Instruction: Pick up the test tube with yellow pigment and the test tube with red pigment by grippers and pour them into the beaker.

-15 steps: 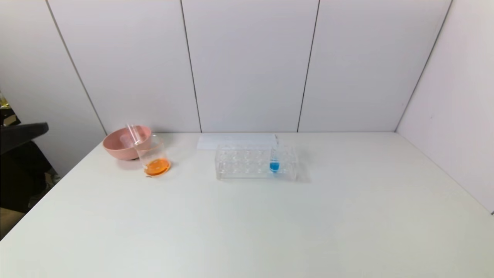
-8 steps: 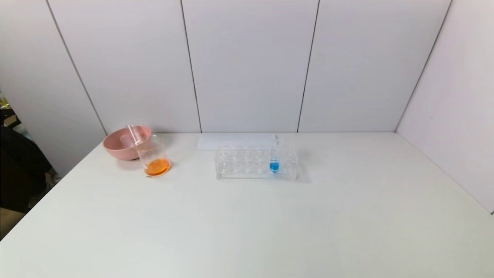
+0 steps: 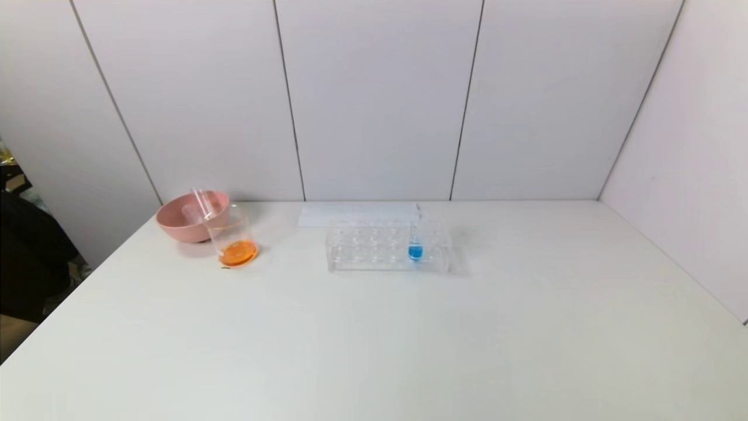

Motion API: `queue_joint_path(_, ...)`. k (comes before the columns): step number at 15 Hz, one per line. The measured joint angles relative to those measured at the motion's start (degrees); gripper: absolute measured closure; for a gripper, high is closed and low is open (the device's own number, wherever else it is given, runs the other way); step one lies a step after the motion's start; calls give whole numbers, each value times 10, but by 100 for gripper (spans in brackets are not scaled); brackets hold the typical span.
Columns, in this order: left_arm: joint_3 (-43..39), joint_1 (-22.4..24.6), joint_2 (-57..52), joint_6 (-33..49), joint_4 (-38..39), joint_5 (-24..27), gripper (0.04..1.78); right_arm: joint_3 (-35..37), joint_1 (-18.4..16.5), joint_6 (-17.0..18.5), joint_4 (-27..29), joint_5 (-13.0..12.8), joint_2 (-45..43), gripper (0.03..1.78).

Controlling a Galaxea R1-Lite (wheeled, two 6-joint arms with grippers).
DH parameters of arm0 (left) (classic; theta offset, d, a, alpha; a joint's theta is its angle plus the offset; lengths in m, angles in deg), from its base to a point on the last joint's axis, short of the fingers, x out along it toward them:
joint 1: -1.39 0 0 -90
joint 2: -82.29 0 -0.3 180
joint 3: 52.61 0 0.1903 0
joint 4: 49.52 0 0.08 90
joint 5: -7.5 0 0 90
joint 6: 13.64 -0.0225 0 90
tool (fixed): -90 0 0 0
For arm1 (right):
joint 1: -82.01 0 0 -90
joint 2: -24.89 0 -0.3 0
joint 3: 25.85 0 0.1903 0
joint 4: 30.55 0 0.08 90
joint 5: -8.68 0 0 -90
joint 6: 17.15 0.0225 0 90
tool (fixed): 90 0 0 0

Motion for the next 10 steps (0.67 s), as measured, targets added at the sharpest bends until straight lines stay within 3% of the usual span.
queue_joint_path(3, -7, -43, -10, -1, -2, -28, 4, 0, 0, 0, 0, 0, 0, 11)
queue_joint_path(7, -30, -136, -51, -2, -4, -122, 4, 0, 0, 0, 0, 0, 0, 11)
queue_joint_path(10, -58, -174, -94, -2, -5, -162, 4, 0, 0, 0, 0, 0, 0, 11)
